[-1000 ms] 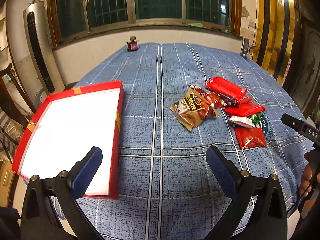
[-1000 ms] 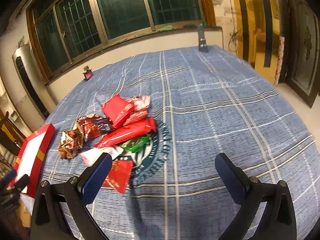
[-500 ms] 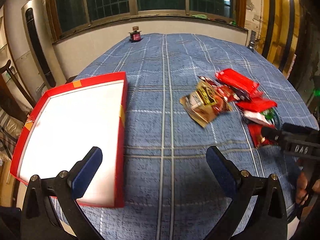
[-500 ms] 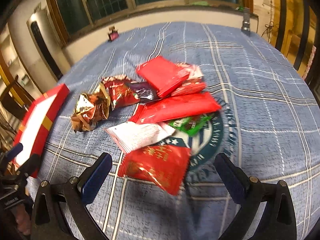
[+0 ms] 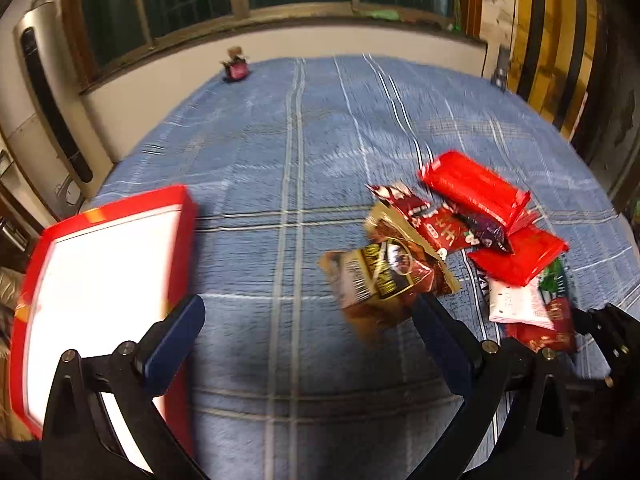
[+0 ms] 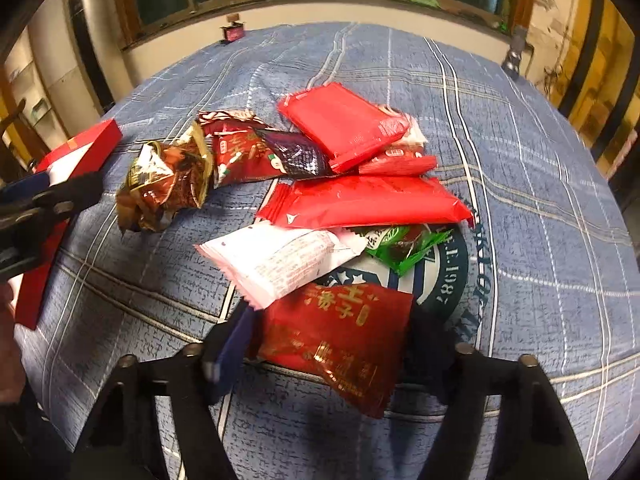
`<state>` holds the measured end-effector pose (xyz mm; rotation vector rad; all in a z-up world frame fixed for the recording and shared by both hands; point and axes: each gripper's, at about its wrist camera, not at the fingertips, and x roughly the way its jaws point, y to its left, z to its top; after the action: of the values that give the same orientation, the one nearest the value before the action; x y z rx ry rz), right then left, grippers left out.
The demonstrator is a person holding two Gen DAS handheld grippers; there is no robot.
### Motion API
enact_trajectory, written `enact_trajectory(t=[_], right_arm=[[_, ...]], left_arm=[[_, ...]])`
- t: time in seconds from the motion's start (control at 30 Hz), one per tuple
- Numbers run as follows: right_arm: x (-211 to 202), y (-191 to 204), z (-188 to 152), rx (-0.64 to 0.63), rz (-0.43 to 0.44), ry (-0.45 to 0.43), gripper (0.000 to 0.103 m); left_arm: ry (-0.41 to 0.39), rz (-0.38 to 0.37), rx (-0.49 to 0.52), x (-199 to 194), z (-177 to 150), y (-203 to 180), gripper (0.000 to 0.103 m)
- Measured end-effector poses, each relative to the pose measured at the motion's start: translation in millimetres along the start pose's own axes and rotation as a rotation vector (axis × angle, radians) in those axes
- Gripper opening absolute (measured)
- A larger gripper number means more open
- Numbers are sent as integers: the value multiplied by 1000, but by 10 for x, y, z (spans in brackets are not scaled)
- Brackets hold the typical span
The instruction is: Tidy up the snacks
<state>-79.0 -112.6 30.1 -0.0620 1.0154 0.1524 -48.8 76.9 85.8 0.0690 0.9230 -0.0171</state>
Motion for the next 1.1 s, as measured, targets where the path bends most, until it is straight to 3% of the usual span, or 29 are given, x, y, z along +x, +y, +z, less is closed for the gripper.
enact_trajectory(t=[0.1, 0.13, 0.23, 0.33, 0.43, 0.5, 0.57, 0.63, 0.77, 0.93, 1.0, 1.07, 1.1], right_arm=[[-36, -72, -15, 4, 8, -8, 45], [-47, -111, -18, 7, 11, -13, 34], [-30, -214, 10, 36, 69, -17, 27], [-40, -267, -3, 45, 110, -19, 27], [-75, -262, -40, 15, 126, -27, 30], [-96, -289, -61, 6, 156, -23, 39], [-114, -324, -85, 7, 163, -21, 63], [-121, -354, -109, 6, 135, -22, 67], [-129, -370, -122, 13, 132, -20, 67], [-101, -218, -124, -35, 64, -15, 69], [-102, -178, -123, -44, 48, -25, 62], [-110, -184, -113, -28, 64, -37, 41], [-110, -188, -106, -16, 68, -39, 36]], left_arm=[[25, 0, 19, 170, 48, -131, 103], [30, -5, 20, 211, 69, -152, 103], [40, -40, 29, 320, 112, -224, 103], [42, -54, 51, 392, 121, -295, 103], [44, -109, 89, 419, 112, -355, 84], [51, -147, 115, 439, 96, -385, 71], [39, -181, 125, 426, 90, -386, 66], [40, -212, 122, 424, 94, -346, 61], [52, -266, 103, 409, 74, -260, 57], [67, -301, 87, 284, -68, -171, 57], [75, -319, 79, 215, -155, -155, 57], [86, -339, 73, 143, -244, -137, 57], [94, -357, 66, 101, -287, -105, 57]])
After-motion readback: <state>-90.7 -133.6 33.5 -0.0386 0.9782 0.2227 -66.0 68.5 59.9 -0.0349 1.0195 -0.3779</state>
